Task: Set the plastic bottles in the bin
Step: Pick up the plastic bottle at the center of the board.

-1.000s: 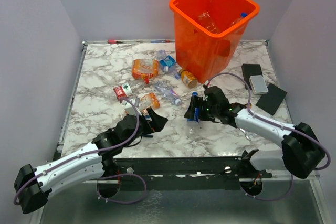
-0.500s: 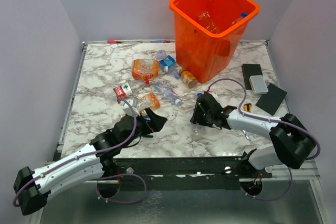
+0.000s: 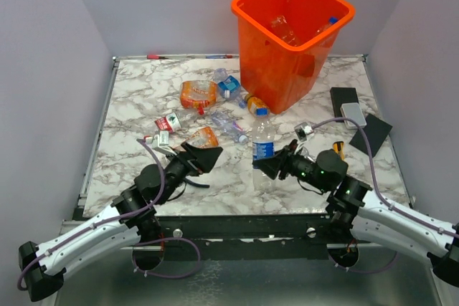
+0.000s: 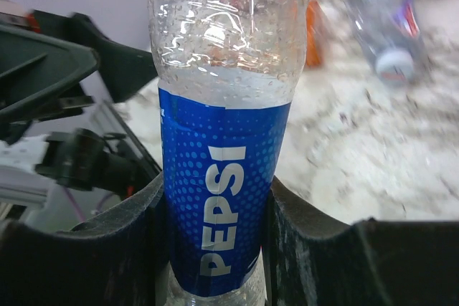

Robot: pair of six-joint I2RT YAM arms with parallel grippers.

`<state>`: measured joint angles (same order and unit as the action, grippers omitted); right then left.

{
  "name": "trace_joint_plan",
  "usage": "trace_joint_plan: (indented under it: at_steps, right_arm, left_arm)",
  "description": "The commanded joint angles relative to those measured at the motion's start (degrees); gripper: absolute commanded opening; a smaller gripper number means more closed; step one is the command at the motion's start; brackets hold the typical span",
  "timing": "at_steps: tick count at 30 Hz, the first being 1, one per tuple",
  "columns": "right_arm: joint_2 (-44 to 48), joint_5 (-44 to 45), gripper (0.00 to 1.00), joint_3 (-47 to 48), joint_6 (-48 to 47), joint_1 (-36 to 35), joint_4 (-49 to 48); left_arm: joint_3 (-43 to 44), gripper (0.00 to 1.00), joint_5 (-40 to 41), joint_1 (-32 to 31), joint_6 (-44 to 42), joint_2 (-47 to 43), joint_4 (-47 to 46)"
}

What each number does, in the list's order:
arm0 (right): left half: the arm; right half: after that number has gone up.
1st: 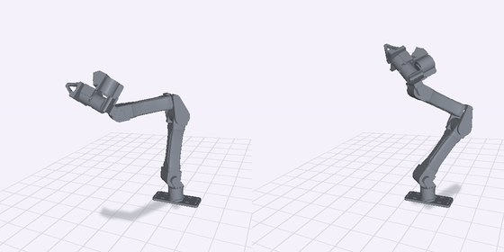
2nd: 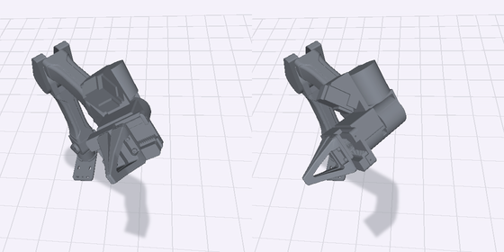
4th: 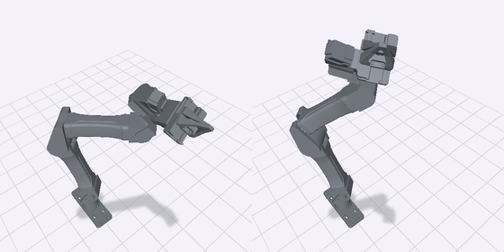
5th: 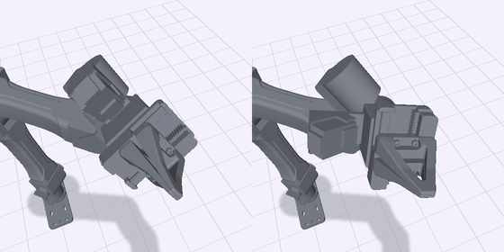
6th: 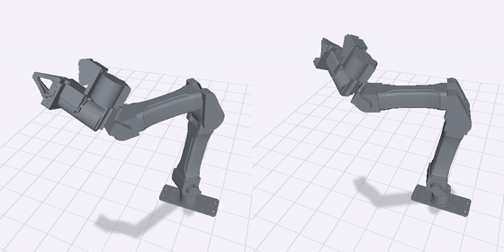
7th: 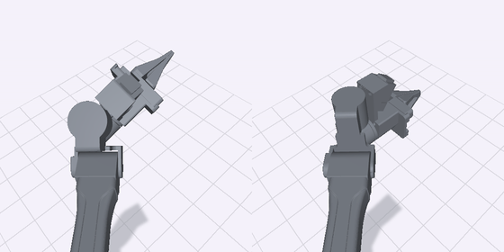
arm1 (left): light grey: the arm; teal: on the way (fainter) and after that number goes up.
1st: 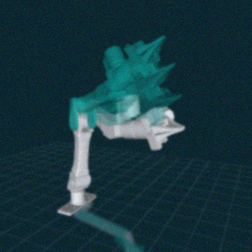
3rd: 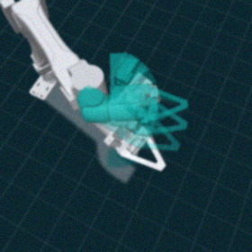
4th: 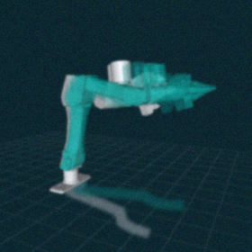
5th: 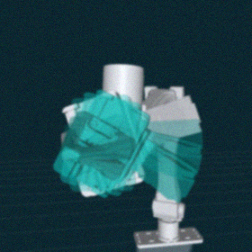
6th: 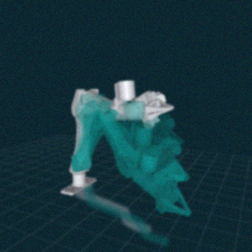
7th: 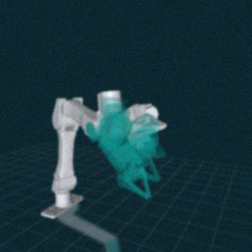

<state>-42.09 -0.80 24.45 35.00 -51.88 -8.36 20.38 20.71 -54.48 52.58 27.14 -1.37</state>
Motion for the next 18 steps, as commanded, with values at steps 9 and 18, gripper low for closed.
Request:
trace_joint_plan:
  at_steps: [9,18]
  right_arm:
    - [0.9,-17.7,0.30,-2.2,-4.7,-0.6,-19.7]
    - [0.3,-19.1,0.29,-5.0,-0.9,-0.6,-28.2]
  left_arm:
    - [14.4,0.99,-27.5,-0.2,-9.6,18.0,-22.8]
    - [17.4,0.98,-37.2,-0.1,-10.1,26.7,-23.3]
